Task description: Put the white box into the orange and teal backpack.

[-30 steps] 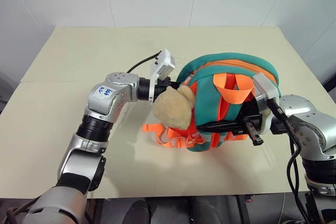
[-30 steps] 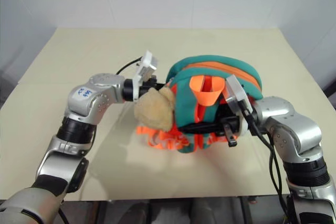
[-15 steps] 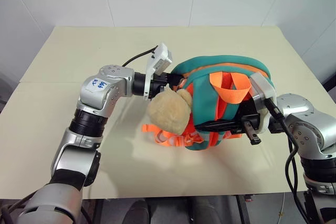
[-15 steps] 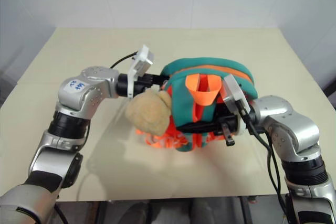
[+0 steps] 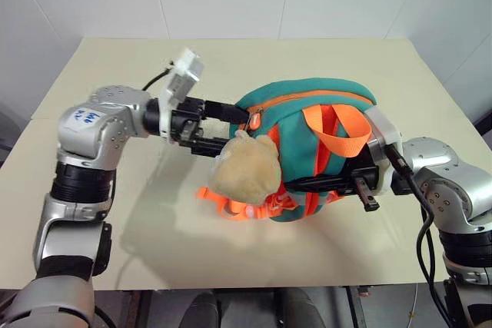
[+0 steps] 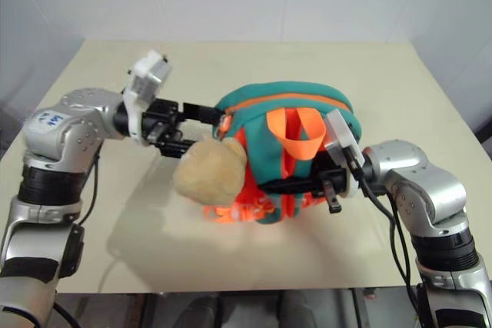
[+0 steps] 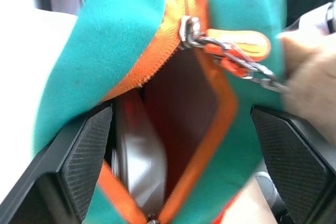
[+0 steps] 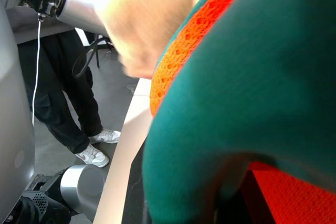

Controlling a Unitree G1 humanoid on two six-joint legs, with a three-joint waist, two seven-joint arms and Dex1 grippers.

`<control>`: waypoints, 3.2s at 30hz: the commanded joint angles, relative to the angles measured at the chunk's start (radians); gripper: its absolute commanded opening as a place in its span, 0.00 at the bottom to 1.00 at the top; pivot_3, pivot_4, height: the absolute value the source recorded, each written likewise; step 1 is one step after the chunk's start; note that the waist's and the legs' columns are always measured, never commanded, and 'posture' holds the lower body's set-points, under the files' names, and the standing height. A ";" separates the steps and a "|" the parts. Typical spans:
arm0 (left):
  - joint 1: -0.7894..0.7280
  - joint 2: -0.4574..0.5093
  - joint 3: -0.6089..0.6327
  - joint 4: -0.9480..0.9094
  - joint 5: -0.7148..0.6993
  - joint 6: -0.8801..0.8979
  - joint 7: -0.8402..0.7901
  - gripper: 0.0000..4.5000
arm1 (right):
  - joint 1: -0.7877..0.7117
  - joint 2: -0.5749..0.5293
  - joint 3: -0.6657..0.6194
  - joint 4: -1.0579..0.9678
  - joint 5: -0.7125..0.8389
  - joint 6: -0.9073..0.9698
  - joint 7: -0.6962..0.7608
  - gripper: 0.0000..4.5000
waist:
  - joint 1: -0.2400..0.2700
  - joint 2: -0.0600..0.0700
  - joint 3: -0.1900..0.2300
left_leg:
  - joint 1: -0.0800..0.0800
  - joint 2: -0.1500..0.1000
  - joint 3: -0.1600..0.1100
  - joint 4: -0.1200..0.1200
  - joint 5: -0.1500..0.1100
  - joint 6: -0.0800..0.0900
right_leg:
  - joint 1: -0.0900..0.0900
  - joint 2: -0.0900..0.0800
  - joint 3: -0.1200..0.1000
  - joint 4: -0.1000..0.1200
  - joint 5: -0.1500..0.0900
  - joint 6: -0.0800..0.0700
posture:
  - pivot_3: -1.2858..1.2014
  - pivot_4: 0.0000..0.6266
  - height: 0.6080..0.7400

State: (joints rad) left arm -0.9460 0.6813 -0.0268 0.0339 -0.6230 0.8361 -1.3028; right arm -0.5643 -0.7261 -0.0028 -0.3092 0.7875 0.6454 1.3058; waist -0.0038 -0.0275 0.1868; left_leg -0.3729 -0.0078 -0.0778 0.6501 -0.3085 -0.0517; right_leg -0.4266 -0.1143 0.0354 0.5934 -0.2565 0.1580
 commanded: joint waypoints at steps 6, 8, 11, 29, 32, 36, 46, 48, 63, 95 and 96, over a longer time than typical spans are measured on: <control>0.041 0.120 0.199 -0.130 -0.162 0.126 0.049 1.00 | 0.019 0.002 -0.019 -0.037 0.011 -0.018 -0.023 0.11 | 0.000 0.000 0.000 | 0.000 0.000 0.000 0.000 0.000 0.000 | 0.000 0.000 0.000 0.001 0.000 0.000 | 0.52 0.24 1.00; 0.058 0.126 0.243 -0.170 -0.215 0.169 0.089 1.00 | 0.024 0.003 -0.020 -0.038 0.013 -0.019 -0.026 0.11 | -0.001 0.000 0.000 | 0.000 0.000 0.000 0.000 0.000 0.000 | 0.000 0.000 0.000 0.001 0.000 0.000 | 0.52 0.24 1.00; 0.101 0.137 0.290 -0.254 -0.297 0.249 0.151 1.00 | 0.031 0.009 -0.018 -0.040 0.016 -0.020 -0.035 0.11 | -0.001 0.000 0.000 | 0.000 0.000 0.000 0.001 0.000 0.000 | 0.000 0.000 0.000 0.001 0.000 0.000 | 0.52 0.24 1.00; 0.267 0.174 0.358 -0.504 -0.698 0.477 0.649 1.00 | 0.001 0.044 0.007 0.026 -0.008 -0.041 -0.016 0.11 | -0.001 0.000 0.000 | 0.003 0.001 0.000 0.001 0.000 0.000 | 0.001 0.001 0.002 0.004 0.001 -0.002 | 0.52 0.24 1.00; 0.278 0.172 0.340 -0.512 -0.732 0.474 0.688 1.00 | -0.005 0.056 0.004 0.034 -0.007 -0.042 -0.023 0.11 | -0.001 0.000 0.000 | 0.003 0.001 0.000 0.001 0.000 0.000 | 0.001 0.001 0.002 0.003 0.001 -0.002 | 0.52 0.24 1.00; 0.271 0.166 0.304 -0.523 -0.782 0.465 0.745 1.00 | -0.005 0.088 -0.016 0.033 0.009 -0.037 -0.059 0.11 | -0.001 0.000 0.000 | 0.003 0.001 0.000 0.001 0.000 -0.001 | 0.001 0.001 0.002 0.003 0.001 -0.002 | 0.52 0.24 1.00; 0.264 0.183 0.231 -0.519 -0.792 0.427 0.766 1.00 | 0.020 0.148 -0.056 -0.017 0.068 -0.016 -0.158 0.11 | -0.001 0.000 0.000 | 0.003 0.001 0.000 0.000 0.000 -0.001 | 0.001 0.001 0.002 0.002 0.001 -0.002 | 0.52 0.24 1.00; 0.256 0.180 0.218 -0.512 -0.786 0.418 0.765 0.91 | 0.027 0.154 -0.057 -0.029 0.075 -0.017 -0.181 0.11 | -0.001 0.000 0.000 | 0.003 0.001 0.000 0.000 0.000 -0.001 | 0.001 0.001 0.002 0.002 0.001 -0.002 | 0.52 0.24 1.00; 0.253 0.260 0.268 -0.455 -0.768 0.363 0.670 0.15 | 0.072 0.147 -0.073 -0.081 0.093 -0.023 -0.251 0.11 | -0.002 0.000 0.000 | 0.003 0.001 0.001 -0.001 0.000 0.000 | 0.001 0.001 0.002 0.001 0.001 -0.002 | 0.52 0.24 1.00; 0.404 0.465 0.213 -0.155 -0.376 0.260 0.162 0.13 | 0.200 0.188 -0.176 -0.130 0.116 -0.126 -0.336 0.11 | -0.026 0.000 0.000 | 0.004 0.002 0.002 -0.003 -0.002 0.004 | 0.000 0.002 0.003 0.001 0.001 -0.003 | 0.52 0.24 1.00; 0.409 0.465 0.198 -0.144 -0.359 0.252 0.148 0.13 | 0.200 0.187 -0.177 -0.129 0.118 -0.125 -0.335 0.11 | -0.026 0.000 0.000 | 0.004 0.002 0.002 -0.003 -0.002 0.004 | 0.000 0.002 0.003 0.001 0.001 -0.003 | 0.52 0.24 1.00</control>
State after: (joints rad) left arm -0.5460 1.1180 0.1776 -0.1380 -1.0248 1.1012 -1.1377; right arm -0.3654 -0.5311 -0.1290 -0.4007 0.8736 0.5456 0.9747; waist -0.0296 -0.0272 0.1870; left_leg -0.3692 -0.0053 -0.0753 0.6475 -0.3107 -0.0477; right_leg -0.4263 -0.1118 0.0379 0.5944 -0.2558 0.1549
